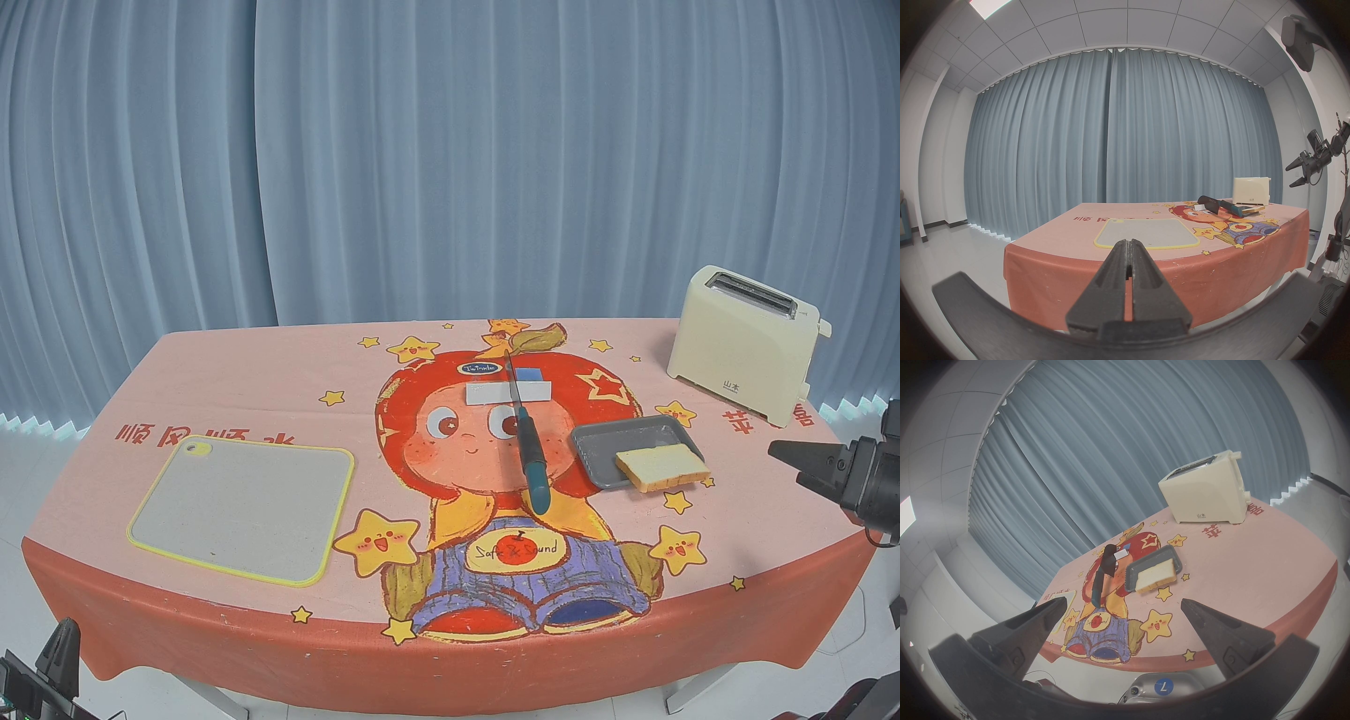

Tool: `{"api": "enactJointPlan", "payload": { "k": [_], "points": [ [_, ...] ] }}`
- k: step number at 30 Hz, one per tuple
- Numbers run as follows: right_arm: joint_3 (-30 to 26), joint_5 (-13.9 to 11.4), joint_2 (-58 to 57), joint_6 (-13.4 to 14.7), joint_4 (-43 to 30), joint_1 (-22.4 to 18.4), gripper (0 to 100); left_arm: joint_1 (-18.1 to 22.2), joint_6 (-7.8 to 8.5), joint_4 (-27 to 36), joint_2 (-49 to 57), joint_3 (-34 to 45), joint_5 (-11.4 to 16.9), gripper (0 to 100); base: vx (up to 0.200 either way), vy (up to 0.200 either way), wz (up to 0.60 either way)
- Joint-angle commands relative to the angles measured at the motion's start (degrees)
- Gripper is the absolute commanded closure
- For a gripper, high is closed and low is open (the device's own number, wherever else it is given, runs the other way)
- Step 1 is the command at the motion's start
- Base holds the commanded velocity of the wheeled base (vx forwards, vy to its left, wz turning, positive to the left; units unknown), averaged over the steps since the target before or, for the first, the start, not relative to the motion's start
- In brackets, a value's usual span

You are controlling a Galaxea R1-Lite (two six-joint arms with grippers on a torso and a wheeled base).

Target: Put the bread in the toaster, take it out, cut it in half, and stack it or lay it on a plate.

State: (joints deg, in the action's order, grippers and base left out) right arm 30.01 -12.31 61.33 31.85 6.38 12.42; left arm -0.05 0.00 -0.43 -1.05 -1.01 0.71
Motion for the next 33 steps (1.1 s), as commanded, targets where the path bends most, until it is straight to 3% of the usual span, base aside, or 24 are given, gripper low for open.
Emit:
{"api": "enactJointPlan", "payload": {
  "k": [1, 12, 33],
  "points": [
    [0.1, -0.1, 2.4, 0.9, 0.1, 1.1, 0, 0.0, 0.0, 0.0, -0.1, 1.0, 0.0, 100, 0.0, 0.0, 0.0],
    [1.4, 0.0, 8.9, 6.6, 0.2, 4.8, 0, 0.0, 0.0, 0.0, -0.1, 1.0, 0.0, 100, 0.0, 0.0, 0.0],
    [2.2, -0.2, 14.8, 10.8, 0.4, 6.1, 0, 0.0, 0.0, 0.0, -0.1, 1.0, 0.0, 100, 0.0, 0.0, 0.0]
  ]
}}
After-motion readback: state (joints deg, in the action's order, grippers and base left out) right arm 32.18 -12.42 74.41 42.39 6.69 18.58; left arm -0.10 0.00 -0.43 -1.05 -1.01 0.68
